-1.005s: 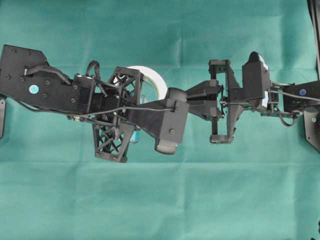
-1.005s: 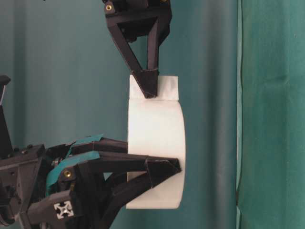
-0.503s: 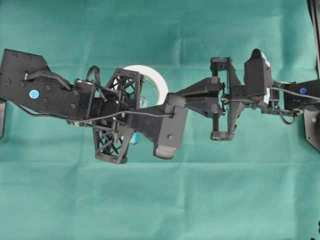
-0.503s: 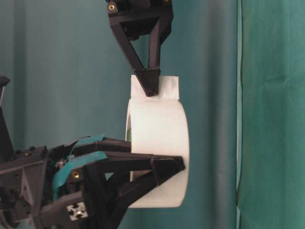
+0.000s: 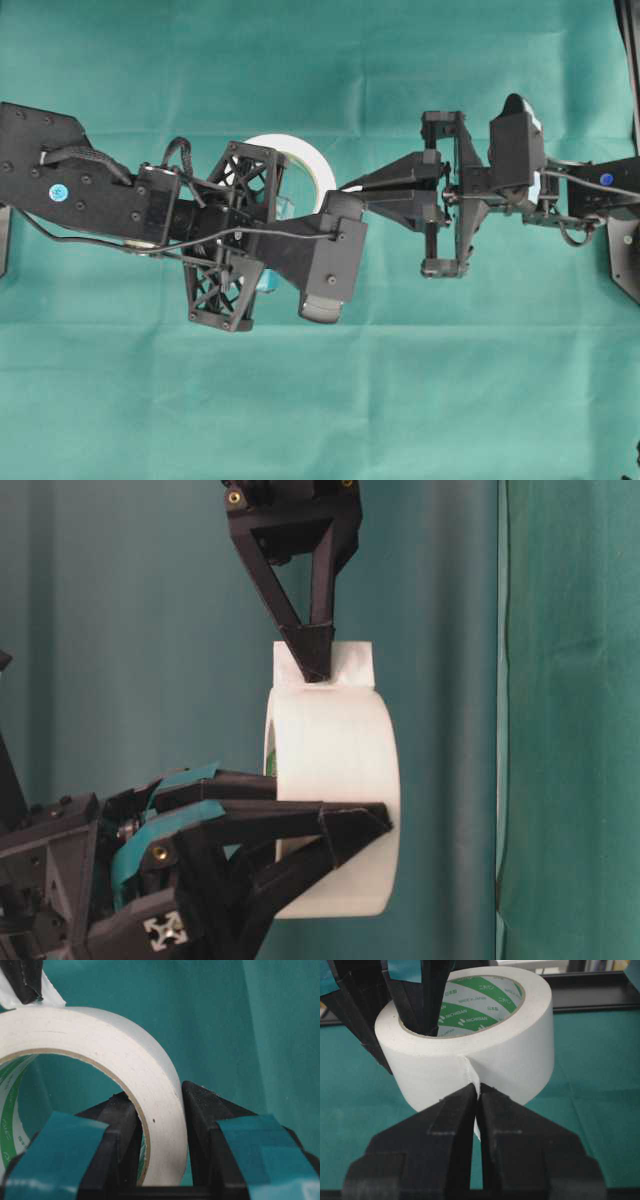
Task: Peel off the duct tape with your right arm.
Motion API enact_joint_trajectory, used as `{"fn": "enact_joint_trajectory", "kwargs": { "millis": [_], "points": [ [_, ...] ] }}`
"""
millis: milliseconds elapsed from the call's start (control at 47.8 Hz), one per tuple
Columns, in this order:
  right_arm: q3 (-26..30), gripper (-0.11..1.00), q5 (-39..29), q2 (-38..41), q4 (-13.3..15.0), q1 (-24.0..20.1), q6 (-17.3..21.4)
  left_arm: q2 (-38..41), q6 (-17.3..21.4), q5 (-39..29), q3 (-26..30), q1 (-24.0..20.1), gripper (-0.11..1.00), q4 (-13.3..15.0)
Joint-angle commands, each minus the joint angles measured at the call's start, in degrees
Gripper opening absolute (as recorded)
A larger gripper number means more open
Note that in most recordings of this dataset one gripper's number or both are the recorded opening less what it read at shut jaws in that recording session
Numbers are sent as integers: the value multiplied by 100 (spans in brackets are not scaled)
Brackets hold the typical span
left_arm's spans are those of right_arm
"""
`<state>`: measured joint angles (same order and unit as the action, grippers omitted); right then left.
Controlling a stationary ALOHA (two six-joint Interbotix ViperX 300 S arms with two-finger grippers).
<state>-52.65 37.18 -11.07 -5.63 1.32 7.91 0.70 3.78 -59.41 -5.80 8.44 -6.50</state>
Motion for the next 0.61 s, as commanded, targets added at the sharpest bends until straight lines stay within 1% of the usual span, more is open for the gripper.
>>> {"fn": "enact_joint_trajectory", "kwargs": {
  "millis": [0, 188, 356, 586],
  "points": [
    [53, -9, 88, -44, -123, 202, -9, -229, 9, 123, 44, 229, 20, 53],
    [26, -9, 88, -44, -193, 272, -26, -229, -9, 413, -88, 299, 20, 70],
    [-9, -9, 88, -53, -211, 316, -26, -246, -141, 624, -211, 334, 20, 79],
    [-35, -9, 88, -44, -237, 360, -26, -246, -571, 791, -378, 422, 20, 79]
  ]
}}
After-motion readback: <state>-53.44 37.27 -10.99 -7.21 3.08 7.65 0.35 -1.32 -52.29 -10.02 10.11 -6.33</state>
